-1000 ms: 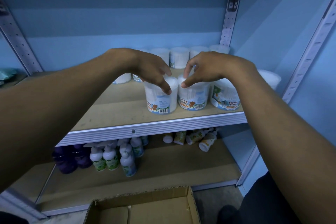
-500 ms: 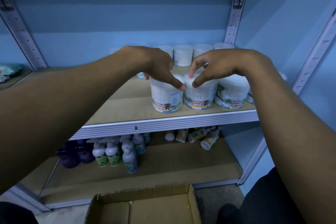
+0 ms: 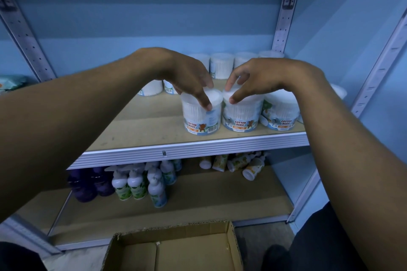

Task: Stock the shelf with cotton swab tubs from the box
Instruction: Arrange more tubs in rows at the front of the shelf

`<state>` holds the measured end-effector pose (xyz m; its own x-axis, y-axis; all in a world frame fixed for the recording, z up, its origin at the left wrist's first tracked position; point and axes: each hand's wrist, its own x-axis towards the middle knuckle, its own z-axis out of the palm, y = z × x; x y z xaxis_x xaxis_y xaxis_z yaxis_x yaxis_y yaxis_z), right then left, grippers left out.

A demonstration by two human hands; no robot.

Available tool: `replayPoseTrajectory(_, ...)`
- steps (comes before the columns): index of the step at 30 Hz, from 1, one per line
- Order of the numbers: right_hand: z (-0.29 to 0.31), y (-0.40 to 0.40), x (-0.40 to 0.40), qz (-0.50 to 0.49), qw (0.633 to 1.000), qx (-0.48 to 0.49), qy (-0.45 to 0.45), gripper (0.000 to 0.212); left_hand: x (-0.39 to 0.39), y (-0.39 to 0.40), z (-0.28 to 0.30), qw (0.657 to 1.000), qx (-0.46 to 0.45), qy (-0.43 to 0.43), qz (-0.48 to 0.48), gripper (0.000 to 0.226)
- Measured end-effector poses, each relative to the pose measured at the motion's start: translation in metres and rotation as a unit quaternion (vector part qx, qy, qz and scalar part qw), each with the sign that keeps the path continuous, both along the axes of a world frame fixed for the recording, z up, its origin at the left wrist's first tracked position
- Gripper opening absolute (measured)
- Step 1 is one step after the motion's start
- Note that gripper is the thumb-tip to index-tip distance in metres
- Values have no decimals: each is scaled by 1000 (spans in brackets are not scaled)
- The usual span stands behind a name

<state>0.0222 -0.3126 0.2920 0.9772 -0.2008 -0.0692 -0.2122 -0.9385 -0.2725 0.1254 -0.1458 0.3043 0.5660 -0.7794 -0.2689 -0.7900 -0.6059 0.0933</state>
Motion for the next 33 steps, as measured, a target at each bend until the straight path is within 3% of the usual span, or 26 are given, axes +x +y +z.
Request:
replayPoseTrajectory(13, 1, 1, -4, 9, 1000, 16, 7, 33, 6, -7, -5, 1000, 5, -16, 11, 65)
replayPoseTrajectory(28, -1, 2, -6, 6, 1000, 20, 6, 34, 3, -7, -10, 996, 13, -58, 62, 91)
replayPoseTrajectory(33, 0, 0, -7, 6, 1000, 16, 10, 39, 2, -6, -10, 998, 8, -29, 49, 89)
